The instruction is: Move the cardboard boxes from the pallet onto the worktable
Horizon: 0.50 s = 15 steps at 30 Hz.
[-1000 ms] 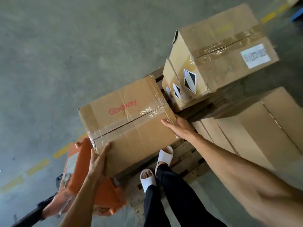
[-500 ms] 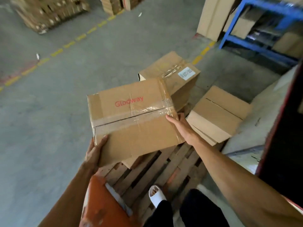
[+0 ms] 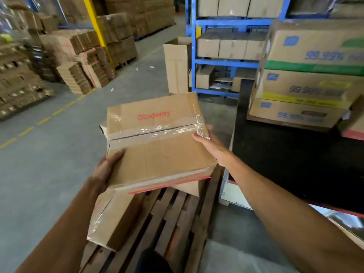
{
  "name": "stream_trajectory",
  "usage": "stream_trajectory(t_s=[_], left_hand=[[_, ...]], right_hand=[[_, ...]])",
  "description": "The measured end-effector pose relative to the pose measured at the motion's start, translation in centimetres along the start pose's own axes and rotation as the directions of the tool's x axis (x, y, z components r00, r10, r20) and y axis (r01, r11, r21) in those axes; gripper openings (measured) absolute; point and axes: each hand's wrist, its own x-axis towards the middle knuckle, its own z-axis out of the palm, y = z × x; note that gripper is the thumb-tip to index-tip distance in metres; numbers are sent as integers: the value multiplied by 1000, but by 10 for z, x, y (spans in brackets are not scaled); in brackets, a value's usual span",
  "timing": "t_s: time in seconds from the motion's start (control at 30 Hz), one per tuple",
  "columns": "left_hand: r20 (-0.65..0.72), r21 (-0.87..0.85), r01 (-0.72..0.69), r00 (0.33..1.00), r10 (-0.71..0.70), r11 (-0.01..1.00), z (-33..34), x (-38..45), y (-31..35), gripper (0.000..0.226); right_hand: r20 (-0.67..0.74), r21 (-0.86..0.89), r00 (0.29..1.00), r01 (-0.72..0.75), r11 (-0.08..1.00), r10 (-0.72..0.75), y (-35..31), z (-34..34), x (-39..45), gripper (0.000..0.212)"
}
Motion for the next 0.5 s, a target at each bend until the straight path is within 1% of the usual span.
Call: stream_trajectory(t_s=[0.03,0.1,0.13,0.23,0.27,0.3,0.37,0.4,0.5], left_hand=[[29,-6,-27,999,27,1000,22,-10,-3,33],[72,9,-47,996,47,999,65,-29,-7,28],[102,21,-59,993,56,998,90,-44,-7,32],[206,27,-91,975,84,995,149,-71,0,63],[228,45,-90,971,78,995,166,-78,3,64],[259,58,-97,963,79,994,189,-86,3,56],[319,56,-105,944,82,993,234,-106,12,29],[340,52,-105,937,81,993,257,-119,17,22],[445,40,-132,890,101,990,327,-134,33,18]], right_hand=[[-16,15,1000,21,1000,-21,8,-22,-13,57],[-67,50,998,20,999,-17,20,-69,-46,45],[-100,73,995,11,997,-4,26,-97,-69,40],[-183,94,983,10,996,7,37,-162,-117,37],[-200,111,980,10,994,13,39,-181,-129,36],[-212,124,977,11,992,15,47,-204,-140,34],[-266,168,964,19,986,27,55,-246,-161,32],[-302,202,953,25,979,38,59,-263,-169,32],[-393,270,917,52,961,61,73,-327,-189,37]])
